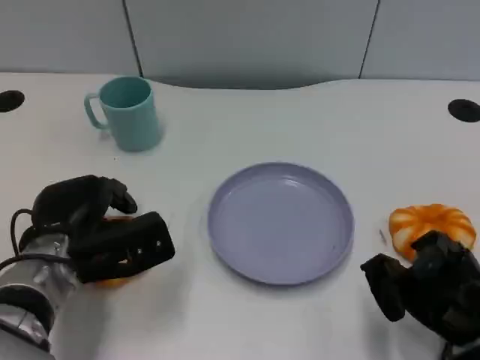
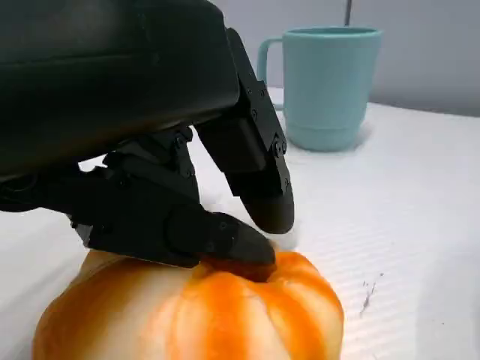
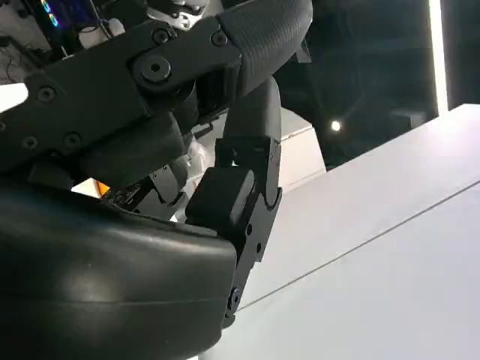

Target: Grasp the bread from the table and place it into the plate.

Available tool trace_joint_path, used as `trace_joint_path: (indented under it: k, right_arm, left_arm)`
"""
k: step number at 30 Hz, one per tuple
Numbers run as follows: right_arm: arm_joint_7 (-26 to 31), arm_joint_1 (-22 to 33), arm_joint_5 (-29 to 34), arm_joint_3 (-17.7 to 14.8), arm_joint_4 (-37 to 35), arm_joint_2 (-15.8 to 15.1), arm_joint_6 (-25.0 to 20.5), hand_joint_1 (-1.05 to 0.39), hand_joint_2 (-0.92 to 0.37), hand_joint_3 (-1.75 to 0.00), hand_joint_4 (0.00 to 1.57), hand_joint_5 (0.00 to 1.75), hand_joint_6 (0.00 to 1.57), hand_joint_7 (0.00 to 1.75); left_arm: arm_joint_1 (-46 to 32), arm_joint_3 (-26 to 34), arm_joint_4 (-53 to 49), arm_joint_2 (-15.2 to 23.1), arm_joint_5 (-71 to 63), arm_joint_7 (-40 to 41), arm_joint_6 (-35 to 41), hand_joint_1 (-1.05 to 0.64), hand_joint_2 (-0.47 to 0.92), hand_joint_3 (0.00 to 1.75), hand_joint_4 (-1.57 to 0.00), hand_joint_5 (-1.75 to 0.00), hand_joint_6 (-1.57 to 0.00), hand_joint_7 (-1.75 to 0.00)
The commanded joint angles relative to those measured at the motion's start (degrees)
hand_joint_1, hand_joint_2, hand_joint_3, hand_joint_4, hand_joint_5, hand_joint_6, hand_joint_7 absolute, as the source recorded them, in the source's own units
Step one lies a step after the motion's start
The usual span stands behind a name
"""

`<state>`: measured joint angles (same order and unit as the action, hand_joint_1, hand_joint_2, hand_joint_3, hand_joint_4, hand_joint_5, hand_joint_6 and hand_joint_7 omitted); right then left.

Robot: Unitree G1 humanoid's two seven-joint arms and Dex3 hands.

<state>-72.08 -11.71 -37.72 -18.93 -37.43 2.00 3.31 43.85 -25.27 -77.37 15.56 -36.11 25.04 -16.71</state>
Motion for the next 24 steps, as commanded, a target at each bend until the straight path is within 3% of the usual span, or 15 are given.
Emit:
trace_joint_path:
  k: [1, 5, 12, 19, 21, 24]
  right_arm:
    - [0.2, -0.8, -0.1, -0.2, -0.4, -1.2, 0.0, -0.36, -0.83, 0.00, 0.91, 1.75, 1.12, 0.55]
    - [-0.4, -1.8, -0.3, -0.9, -2.4, -1.2, 0.9, -0.37, -0.83, 0.00, 0.91, 1.75, 1.14, 0.59]
    - [-0.7, -2.5, -0.1, -0.9, -3.6, -1.4, 1.3, -0.37, -0.83, 0.00, 0.90, 1.75, 1.12, 0.48]
    - [-0.6, -1.9, 0.1, -0.7, -2.8, -0.9, 2.7, -0.38, -0.83, 0.00, 0.91, 1.75, 1.14, 0.47]
    - [-0.4, -1.8, 0.1, -0.6, -2.6, -0.9, 2.4, -0.39, -0.84, 0.00, 0.91, 1.75, 1.14, 0.46]
    - [-0.4, -2.1, -0.3, -0.7, -2.8, -0.6, 2.1, -0.38, -0.83, 0.00, 0.92, 1.75, 1.13, 0.68]
  left_arm:
    - [2.2, 1.9, 0.3, 1.5, 1.2, 2.1, -2.8, -0.22, 0.88, 0.04, -0.71, -1.02, -0.98, -0.37]
    - [3.8, 4.2, 0.9, 1.8, 2.8, 1.3, -5.2, -0.25, 0.90, 0.03, -0.71, -1.05, -0.95, -0.37]
    - [5.5, 4.4, 1.7, 2.7, 2.5, -0.5, -7.4, -0.25, 0.92, 0.02, -0.72, -1.04, -0.95, -0.38]
    - [4.2, 3.7, 7.5, 6.5, 2.4, -12.4, -10.4, -0.34, 0.91, 0.01, -0.66, -0.92, -0.89, -0.31]
    - [2.0, 3.0, 13.5, 9.5, 1.9, -16.3, -11.3, -0.44, 0.90, 0.00, -0.62, -0.89, -0.84, -0.27]
    - [-3.1, 3.0, 26.0, 14.3, 2.3, -25.1, -9.5, -0.73, 0.92, 0.06, -0.39, -0.83, -0.66, -0.15]
